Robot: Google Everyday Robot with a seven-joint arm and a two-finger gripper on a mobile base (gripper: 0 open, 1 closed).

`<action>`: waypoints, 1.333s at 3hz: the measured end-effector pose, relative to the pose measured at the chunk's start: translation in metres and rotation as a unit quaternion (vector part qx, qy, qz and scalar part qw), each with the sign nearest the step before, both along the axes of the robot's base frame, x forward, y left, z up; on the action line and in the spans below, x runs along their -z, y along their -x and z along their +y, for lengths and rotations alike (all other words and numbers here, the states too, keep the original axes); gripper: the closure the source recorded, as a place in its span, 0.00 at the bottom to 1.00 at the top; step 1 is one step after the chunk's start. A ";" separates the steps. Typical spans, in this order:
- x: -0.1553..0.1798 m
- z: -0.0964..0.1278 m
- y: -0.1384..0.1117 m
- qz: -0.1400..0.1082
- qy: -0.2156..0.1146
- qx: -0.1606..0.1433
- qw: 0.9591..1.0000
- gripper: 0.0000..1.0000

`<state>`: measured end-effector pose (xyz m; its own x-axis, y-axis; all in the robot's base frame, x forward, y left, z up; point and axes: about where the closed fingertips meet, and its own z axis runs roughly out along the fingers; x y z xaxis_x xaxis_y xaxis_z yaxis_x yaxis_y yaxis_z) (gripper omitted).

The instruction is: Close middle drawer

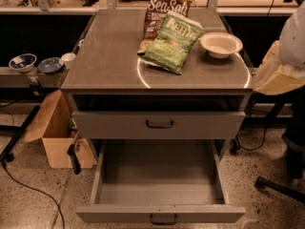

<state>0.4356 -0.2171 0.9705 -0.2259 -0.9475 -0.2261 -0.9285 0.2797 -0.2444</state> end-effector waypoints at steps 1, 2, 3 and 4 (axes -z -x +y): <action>0.026 -0.004 0.014 0.014 -0.012 0.012 1.000 1.00; 0.064 -0.010 0.030 0.039 -0.016 0.029 0.999 1.00; 0.089 -0.011 0.041 0.053 -0.014 0.036 0.998 1.00; 0.120 -0.010 0.052 0.061 0.004 0.042 0.997 1.00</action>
Offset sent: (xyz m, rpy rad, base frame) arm -0.0406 -0.0155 -0.0925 0.0486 0.1296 -0.0820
